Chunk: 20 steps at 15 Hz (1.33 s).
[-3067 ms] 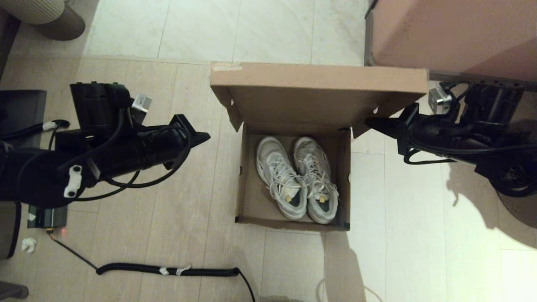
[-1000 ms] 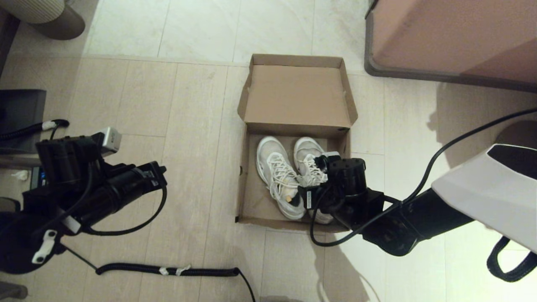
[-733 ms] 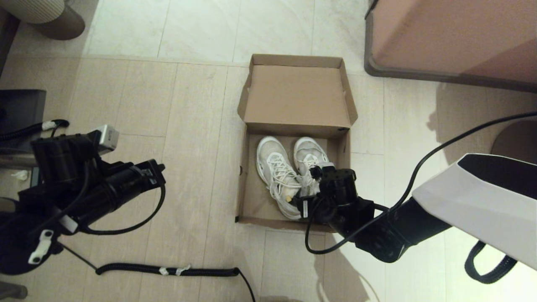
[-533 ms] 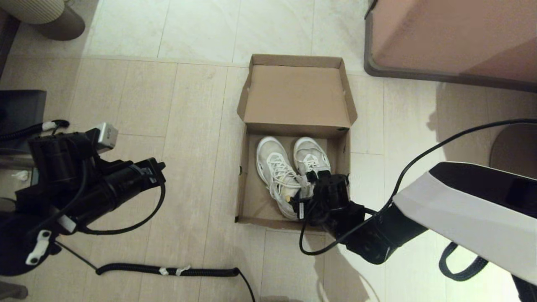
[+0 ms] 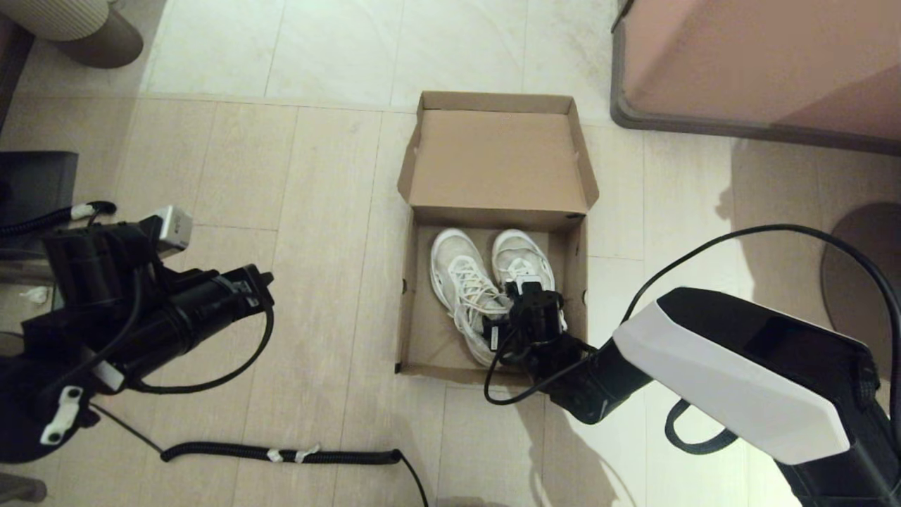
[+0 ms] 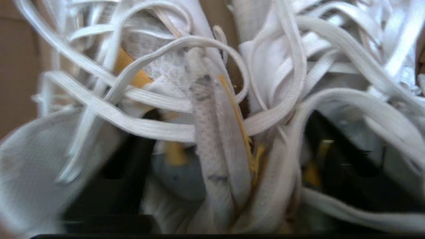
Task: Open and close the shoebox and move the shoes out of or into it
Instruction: Put the shoes out of the shoe box
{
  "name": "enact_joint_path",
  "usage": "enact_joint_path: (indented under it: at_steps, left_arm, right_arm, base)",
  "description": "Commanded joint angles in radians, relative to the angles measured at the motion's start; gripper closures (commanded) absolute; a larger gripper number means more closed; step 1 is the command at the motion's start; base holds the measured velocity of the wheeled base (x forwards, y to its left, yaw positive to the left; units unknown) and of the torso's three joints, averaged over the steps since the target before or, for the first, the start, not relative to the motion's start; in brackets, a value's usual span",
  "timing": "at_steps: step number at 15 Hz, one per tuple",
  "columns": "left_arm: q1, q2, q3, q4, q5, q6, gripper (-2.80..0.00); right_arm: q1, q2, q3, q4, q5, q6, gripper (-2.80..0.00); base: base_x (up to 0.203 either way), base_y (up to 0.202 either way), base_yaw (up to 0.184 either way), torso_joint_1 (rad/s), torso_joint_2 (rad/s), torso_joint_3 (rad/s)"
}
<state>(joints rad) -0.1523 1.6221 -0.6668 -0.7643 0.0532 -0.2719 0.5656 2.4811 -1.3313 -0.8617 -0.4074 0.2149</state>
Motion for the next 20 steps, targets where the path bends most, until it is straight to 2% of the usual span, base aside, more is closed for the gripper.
enact_joint_path:
  at_steps: [1,5,7,10,15,16,18,20]
  left_arm:
    - [0.000,0.001,0.005,-0.004,0.000,-0.003,0.00]
    - [0.001,-0.017,0.004,-0.004,0.004,-0.003,0.00]
    - [0.002,-0.046,0.002,-0.003,0.003,-0.011,0.00]
    - [0.001,-0.124,-0.009,0.003,0.001,-0.038,0.00]
    - [0.007,-0.229,-0.027,0.048,-0.003,-0.050,0.00]
    - [0.007,-0.229,-0.032,0.048,-0.008,-0.067,0.00]
    - [0.008,-0.222,-0.068,0.050,-0.010,-0.147,0.00]
    - [0.007,-0.197,-0.083,0.051,-0.011,-0.171,0.00]
  right_arm:
    - [-0.004,0.032,-0.016,-0.002,-0.002,0.001,0.00]
    - [-0.001,0.017,-0.015,0.001,-0.001,-0.002,0.00]
    - [-0.001,-0.054,-0.005,0.042,0.004,0.001,0.00]
    - [0.000,-0.210,-0.004,0.238,0.056,0.028,0.00]
    - [0.004,-0.442,-0.012,0.567,0.220,0.166,0.00]
    - [0.007,-0.492,-0.012,0.628,0.248,0.183,0.00]
    - [0.019,-0.606,-0.006,0.770,0.276,0.221,0.00]
    - [0.027,-0.737,-0.004,0.893,0.298,0.267,0.00]
  base:
    - [0.000,0.000,0.000,0.000,0.00,0.000]
    - [0.000,0.000,0.000,0.000,0.00,0.000]
    - [0.000,0.000,0.000,0.000,0.00,0.000]
    - [0.000,0.000,0.000,0.000,0.00,0.000]
    - [0.000,0.000,0.000,0.000,0.00,0.000]
    - [0.000,0.000,0.000,0.000,0.00,0.000]
    - [0.000,0.000,0.000,0.000,0.00,0.000]
    - [0.000,0.000,0.000,0.000,0.00,0.000]
